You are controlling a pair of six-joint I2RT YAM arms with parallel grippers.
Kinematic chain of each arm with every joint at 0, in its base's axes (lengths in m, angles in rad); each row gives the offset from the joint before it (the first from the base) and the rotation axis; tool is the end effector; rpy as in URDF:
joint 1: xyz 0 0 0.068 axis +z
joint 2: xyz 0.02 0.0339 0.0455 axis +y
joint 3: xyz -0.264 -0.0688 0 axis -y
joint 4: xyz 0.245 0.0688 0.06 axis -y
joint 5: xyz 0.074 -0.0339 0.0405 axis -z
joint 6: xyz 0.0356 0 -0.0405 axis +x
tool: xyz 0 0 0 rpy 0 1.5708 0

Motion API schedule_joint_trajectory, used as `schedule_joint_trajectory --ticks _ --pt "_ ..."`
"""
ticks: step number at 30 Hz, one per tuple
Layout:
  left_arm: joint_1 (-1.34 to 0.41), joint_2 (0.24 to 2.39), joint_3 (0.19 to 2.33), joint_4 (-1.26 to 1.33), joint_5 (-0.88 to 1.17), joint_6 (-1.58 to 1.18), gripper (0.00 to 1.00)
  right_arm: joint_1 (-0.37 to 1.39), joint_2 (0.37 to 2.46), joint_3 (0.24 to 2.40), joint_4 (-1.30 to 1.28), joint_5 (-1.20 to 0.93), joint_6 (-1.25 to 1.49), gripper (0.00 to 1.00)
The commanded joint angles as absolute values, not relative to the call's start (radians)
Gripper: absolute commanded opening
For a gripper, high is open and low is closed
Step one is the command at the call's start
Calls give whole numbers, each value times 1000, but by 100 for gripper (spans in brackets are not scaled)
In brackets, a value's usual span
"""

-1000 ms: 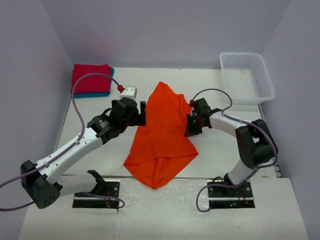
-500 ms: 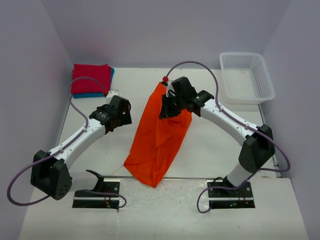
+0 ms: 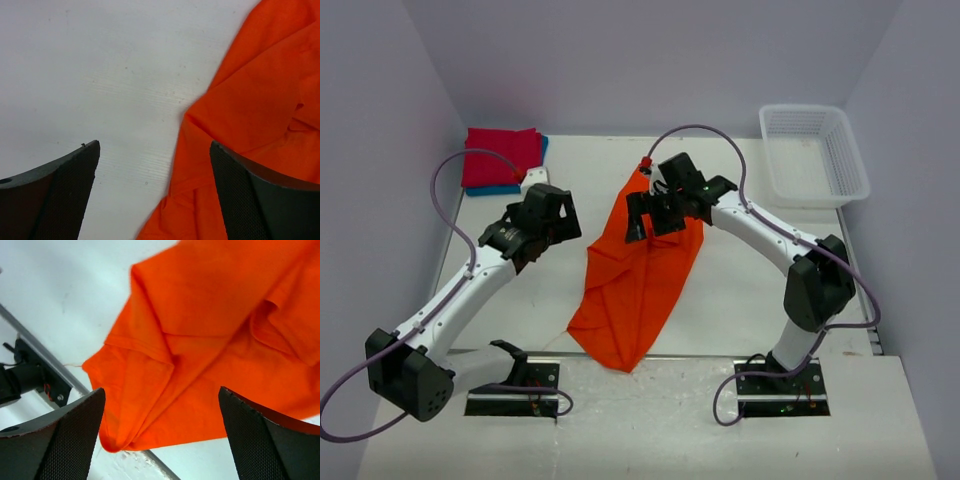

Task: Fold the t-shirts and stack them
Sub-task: Flatten out the tshirt

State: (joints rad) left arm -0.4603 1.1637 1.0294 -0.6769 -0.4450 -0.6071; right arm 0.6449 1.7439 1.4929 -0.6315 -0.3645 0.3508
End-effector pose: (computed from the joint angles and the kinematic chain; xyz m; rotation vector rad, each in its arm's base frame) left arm 0.2213 -0.0926 0.3056 -0.3718 2.2539 -0.0189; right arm 0.3007 0.2421 0.2880 -0.5453 2.5213 0.8573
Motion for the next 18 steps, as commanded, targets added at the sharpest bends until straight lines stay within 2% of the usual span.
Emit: schedule_joint_trajectory --ticks 1,5,7,10,11,12,14,18 --pt "-457 1143 1006 -596 -301 -548 90 604 1704 1451 -626 -264 370 93" --pt "-509 1199 989 -532 -150 -540 81 546 1776 1465 -624 -210 382 75" --pt "-547 1225 989 -526 -170 -558 80 535 1841 1492 -641 -212 370 60" --pt "-589 1239 982 -514 -184 -575 80 535 1923 1552 -653 -239 351 48" --pt "-598 1238 979 -511 -183 -577 80 535 1945 1581 -660 -247 350 38" --pt "-600 1238 977 -508 -184 -575 80 534 1965 1595 -661 -264 348 32" --pt "-601 1235 977 -509 -189 -572 80 534 2011 1620 -663 -268 347 30" --pt "-601 1221 977 -512 -198 -566 80 534 2059 1655 -660 -262 344 31"
